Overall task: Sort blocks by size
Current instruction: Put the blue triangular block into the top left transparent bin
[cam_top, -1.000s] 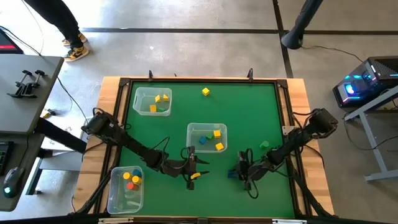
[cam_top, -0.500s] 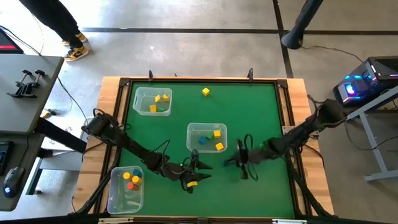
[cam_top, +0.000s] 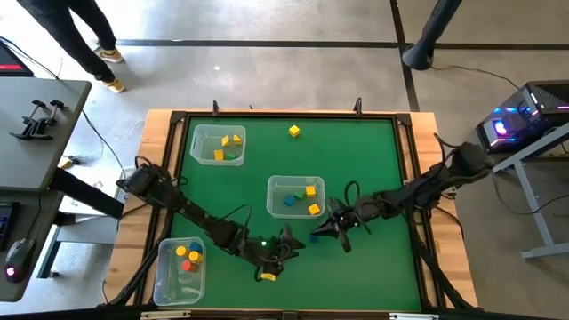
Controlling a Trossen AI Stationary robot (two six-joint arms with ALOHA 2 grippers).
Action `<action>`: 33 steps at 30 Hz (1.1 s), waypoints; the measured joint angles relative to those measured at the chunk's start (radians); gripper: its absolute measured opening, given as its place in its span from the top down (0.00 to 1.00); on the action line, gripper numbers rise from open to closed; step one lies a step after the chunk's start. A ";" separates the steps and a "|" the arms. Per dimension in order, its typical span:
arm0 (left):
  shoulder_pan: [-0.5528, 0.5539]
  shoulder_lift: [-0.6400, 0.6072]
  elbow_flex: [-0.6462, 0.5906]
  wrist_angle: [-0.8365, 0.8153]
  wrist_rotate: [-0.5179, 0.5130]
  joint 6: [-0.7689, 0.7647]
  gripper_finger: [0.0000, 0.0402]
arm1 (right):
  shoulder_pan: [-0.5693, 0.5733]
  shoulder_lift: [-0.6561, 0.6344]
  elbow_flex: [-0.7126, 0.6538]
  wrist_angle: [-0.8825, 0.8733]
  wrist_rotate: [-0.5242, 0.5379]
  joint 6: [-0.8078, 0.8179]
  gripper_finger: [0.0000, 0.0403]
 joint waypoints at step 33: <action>-0.007 0.259 0.147 0.355 -0.445 0.609 0.82 | -0.080 0.021 0.002 0.084 -0.121 0.049 1.00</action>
